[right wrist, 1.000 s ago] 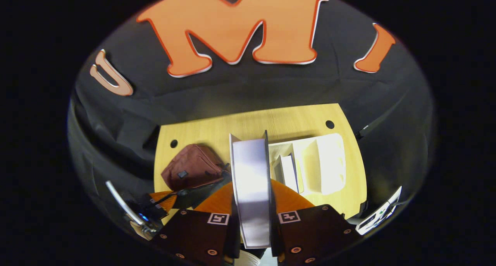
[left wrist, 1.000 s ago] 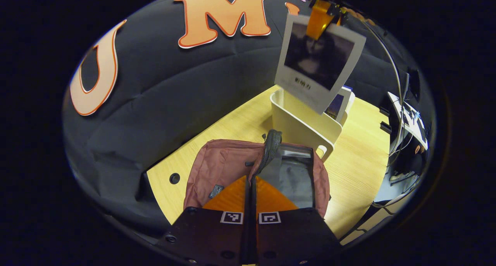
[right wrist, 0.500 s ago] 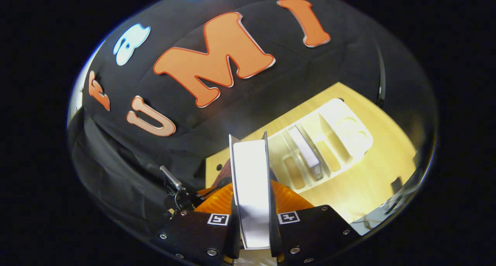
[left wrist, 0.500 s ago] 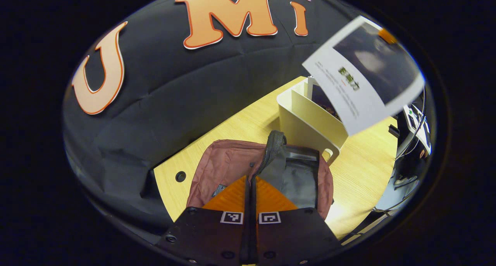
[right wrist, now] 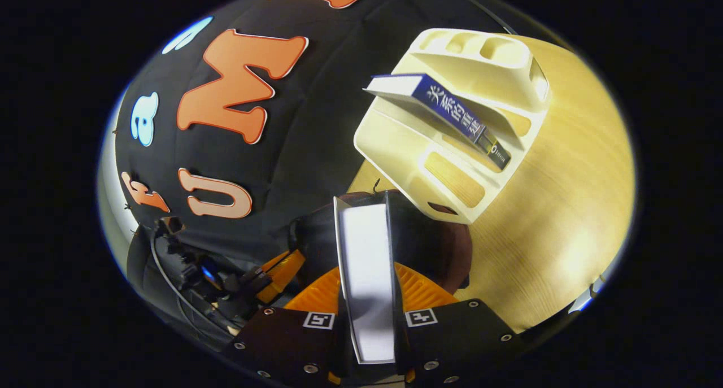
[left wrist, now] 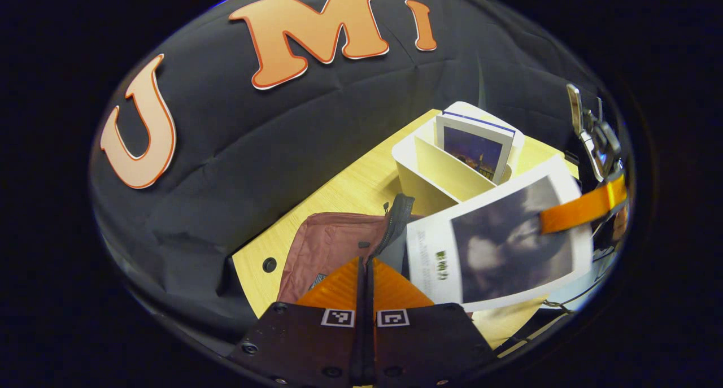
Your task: Open the schoolbag, grab two books from the bookshelf and put them into the schoolbag.
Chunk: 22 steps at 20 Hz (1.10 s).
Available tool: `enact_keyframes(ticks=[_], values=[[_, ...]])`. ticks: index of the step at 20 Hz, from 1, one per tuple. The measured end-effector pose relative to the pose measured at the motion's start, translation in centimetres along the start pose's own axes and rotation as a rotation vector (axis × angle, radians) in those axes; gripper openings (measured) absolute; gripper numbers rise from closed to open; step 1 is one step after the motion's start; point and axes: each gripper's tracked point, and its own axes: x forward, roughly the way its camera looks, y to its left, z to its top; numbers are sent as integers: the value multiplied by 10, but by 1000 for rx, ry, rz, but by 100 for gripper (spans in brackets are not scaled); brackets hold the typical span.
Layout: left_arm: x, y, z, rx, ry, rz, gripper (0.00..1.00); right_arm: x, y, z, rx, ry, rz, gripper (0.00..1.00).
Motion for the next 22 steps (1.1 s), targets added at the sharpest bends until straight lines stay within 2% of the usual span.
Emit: enact_keyframes(ticks=[4, 7, 11, 13, 15, 18, 20, 22], values=[[-8, -11, 14, 28, -4, -2, 0, 49, -17, -7, -21, -13, -17, 31], [-10, -25, 21, 57, -9, -28, 0, 77, -5, -12, -11, -23, 9, 30], [-30, -43, 22, 47, -28, -80, 0, 117, 2, -28, 3, -23, -16, 30], [-19, -39, 23, 73, -34, -62, 0, 131, 9, -31, 14, -47, -15, 31], [-20, -46, 24, 46, -47, -84, 1, 146, 14, -30, 39, -80, -23, 31], [-23, -43, 22, 47, -58, -89, 0, 161, 11, -44, 58, -33, -61, 31], [-21, -32, 16, 21, -46, -83, 1, 160, -1, -52, 51, 8, -129, 37], [-18, -22, 10, -8, -47, -72, 1, 151, -25, -59, 23, 51, -221, 51]])
